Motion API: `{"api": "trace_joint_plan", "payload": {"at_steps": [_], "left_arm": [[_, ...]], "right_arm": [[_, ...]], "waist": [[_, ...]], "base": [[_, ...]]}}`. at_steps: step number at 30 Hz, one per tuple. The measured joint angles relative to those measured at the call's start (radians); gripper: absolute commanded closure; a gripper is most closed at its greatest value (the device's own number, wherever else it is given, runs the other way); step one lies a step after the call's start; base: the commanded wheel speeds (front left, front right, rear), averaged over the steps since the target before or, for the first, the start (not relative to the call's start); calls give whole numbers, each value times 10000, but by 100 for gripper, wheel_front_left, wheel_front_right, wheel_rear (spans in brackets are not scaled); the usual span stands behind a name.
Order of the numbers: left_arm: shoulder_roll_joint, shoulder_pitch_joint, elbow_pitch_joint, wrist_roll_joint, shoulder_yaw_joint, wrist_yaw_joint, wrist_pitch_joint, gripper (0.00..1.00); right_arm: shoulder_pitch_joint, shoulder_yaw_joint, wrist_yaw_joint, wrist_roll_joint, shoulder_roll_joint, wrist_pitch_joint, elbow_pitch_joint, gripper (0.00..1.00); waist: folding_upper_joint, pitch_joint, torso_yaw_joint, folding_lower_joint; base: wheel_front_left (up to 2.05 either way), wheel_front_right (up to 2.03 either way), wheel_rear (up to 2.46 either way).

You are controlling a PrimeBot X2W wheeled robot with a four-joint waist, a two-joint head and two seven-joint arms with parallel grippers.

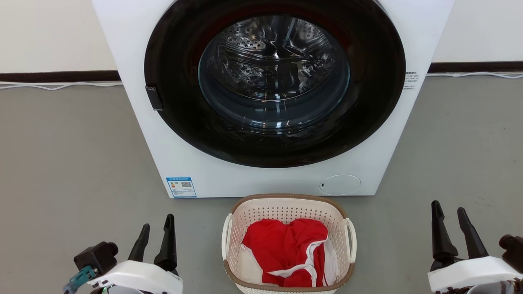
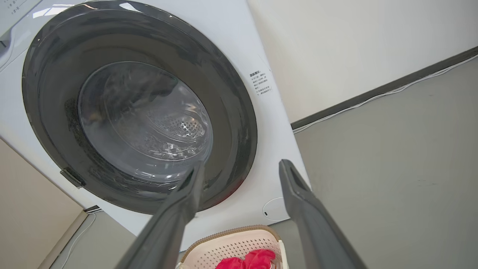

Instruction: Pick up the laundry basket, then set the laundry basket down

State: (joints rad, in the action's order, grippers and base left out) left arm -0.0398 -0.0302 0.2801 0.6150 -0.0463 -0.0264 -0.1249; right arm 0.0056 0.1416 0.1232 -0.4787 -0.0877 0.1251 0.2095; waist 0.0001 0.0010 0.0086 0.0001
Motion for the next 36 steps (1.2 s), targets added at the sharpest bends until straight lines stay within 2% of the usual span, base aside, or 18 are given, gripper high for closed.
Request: {"api": "trace_joint_plan", "payload": {"at_steps": [36], "left_arm": [[-4, 29, -6, -4383, -230, 265, -1047, 0]], "right_arm": [[346, 123, 8, 4732, -221, 984, -33, 0]], "waist": [[0, 95, 65, 0]], "base": [[0, 0, 0]]}}
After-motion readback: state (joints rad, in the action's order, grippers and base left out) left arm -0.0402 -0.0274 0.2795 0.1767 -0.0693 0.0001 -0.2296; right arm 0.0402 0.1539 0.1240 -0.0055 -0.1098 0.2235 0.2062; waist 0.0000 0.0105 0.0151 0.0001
